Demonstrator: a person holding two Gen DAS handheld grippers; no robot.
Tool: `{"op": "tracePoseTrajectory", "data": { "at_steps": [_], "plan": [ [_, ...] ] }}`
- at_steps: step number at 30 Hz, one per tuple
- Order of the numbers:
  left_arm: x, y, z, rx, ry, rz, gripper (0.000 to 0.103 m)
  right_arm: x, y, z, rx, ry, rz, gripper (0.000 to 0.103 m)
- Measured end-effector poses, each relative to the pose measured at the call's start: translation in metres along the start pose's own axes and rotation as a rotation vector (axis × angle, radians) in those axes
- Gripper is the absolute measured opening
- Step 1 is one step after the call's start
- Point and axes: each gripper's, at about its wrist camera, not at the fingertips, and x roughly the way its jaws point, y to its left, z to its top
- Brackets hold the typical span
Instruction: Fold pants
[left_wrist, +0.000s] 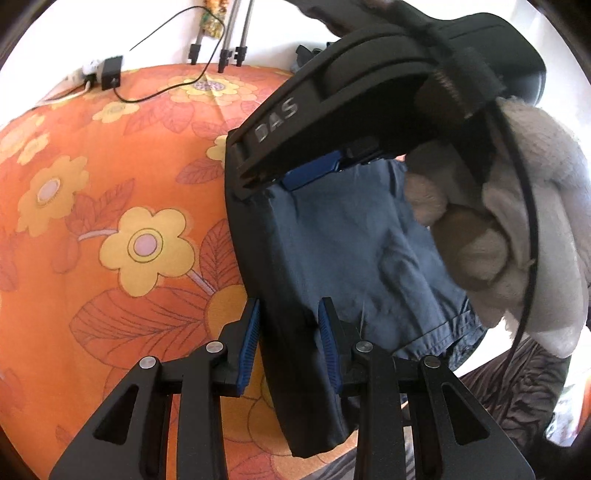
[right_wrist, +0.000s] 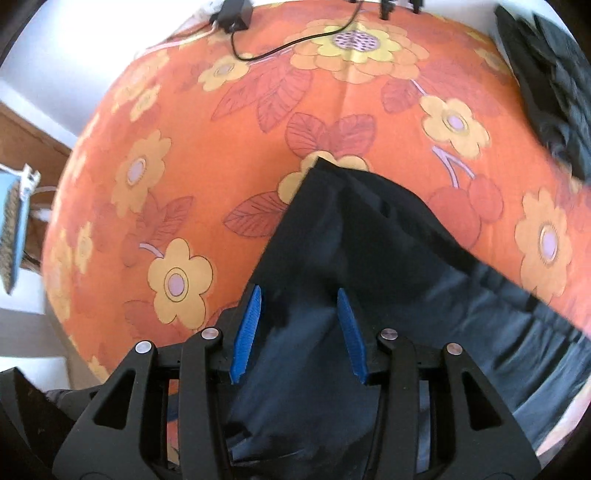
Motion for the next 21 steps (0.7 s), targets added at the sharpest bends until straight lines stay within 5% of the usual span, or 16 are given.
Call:
{"op": "tracePoseTrajectory", "data": {
  "at_steps": [9,14,21],
  "plan": [
    [-0.008,0.013,-0.004,-0.082,0.001,-0.046,0.033,0.016,0.027,0.01,-0.056,0.081,-0.142,0.047],
    [-0.007,0.01,-0.007,-0.083,0.016,-0.045,0.034,0.012,0.037,0.013,-0.054,0.086,-0.052,0.047],
    [-0.007,0.009,-0.006,-0.084,0.006,-0.055,0.034,0.023,0.046,0.009,-0.083,0.099,-0.096,0.043]
  ]
}}
